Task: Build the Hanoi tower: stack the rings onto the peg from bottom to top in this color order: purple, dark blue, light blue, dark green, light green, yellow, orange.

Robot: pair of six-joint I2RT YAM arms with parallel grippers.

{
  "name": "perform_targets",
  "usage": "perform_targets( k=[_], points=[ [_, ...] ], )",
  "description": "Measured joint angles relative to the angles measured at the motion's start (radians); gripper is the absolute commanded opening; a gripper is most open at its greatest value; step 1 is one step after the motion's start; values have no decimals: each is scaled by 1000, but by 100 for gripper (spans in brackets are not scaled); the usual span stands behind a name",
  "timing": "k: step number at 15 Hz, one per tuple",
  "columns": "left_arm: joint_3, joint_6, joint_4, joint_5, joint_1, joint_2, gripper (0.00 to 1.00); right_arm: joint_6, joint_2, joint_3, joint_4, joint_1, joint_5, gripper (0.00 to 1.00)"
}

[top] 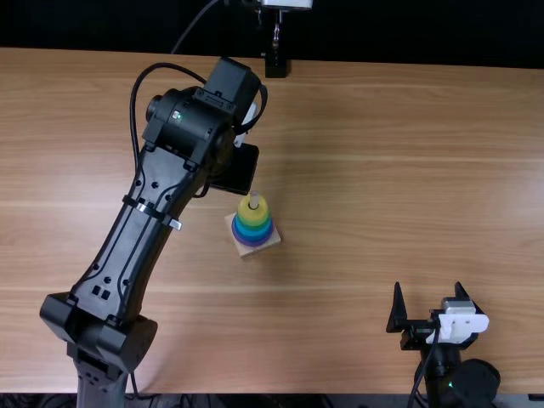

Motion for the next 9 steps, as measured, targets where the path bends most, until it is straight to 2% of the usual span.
perform_targets(
  k=[9],
  points=[
    [-48, -2, -1, 16, -65, -3, 0, 0, 0, 0, 0, 0, 0, 100]
  ],
)
